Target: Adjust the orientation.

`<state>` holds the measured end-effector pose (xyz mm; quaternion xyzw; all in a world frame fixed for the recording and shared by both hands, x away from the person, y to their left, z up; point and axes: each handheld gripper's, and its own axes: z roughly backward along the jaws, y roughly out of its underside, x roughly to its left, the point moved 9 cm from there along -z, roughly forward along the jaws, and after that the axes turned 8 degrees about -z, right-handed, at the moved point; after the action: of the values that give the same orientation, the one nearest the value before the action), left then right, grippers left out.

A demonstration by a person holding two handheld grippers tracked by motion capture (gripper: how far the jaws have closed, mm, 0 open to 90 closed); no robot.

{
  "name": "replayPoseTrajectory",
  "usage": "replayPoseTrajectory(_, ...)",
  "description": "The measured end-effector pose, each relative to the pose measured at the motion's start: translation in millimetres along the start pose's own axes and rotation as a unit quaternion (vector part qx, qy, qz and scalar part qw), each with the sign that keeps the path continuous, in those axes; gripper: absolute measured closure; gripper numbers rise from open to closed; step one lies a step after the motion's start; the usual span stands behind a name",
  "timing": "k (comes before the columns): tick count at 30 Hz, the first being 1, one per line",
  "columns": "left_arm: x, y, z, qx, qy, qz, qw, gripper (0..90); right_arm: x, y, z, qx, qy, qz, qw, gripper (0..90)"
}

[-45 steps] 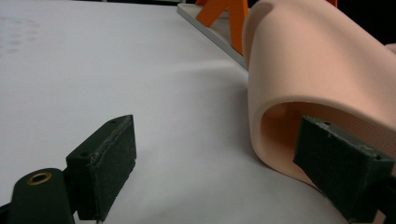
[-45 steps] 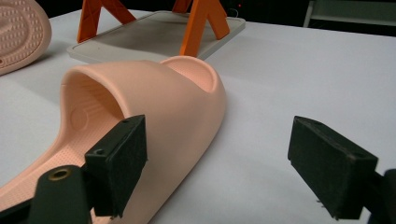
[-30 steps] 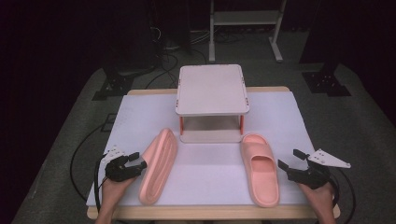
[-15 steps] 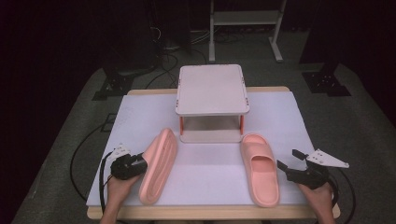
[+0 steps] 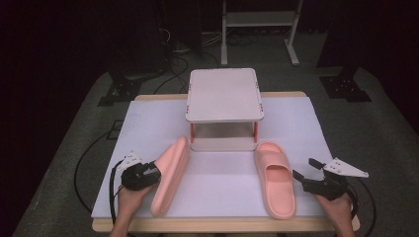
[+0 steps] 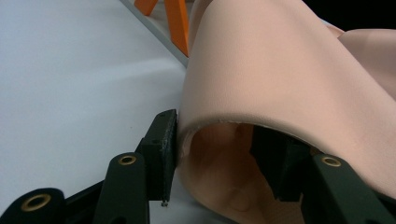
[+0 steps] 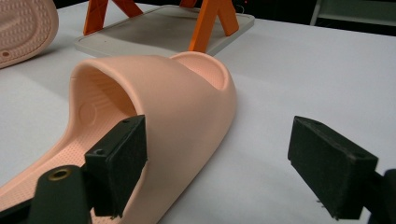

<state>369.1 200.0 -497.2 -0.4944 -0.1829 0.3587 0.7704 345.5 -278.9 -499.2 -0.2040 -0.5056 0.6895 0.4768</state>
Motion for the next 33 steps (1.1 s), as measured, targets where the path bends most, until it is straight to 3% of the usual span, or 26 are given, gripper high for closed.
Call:
replayPoseTrajectory(9,-2.1,-1.9,0.7,-0.005,0.000,-0.001,1.0000,49.1,0.6,0.5,-0.3,0.002,-0.001,0.000,1.0000,19.3)
replayPoseTrajectory(14,-3.7,-7.9,4.7,-0.026,0.001,0.006,0.9996,48.4,0.6,0.8,-0.4,0.003,-0.002,0.001,1.0000,19.3)
replayPoseTrajectory(26,-4.9,-5.6,0.0,-0.014,-0.009,0.006,0.9998,48.6,1.2,1.0,-0.7,0.003,-0.004,0.000,1.0000,19.3)
replayPoseTrajectory(33,-11.9,-6.4,-3.6,-0.016,0.004,0.009,0.9998,47.8,1.5,1.2,-0.8,0.004,-0.004,0.000,1.0000,19.3)
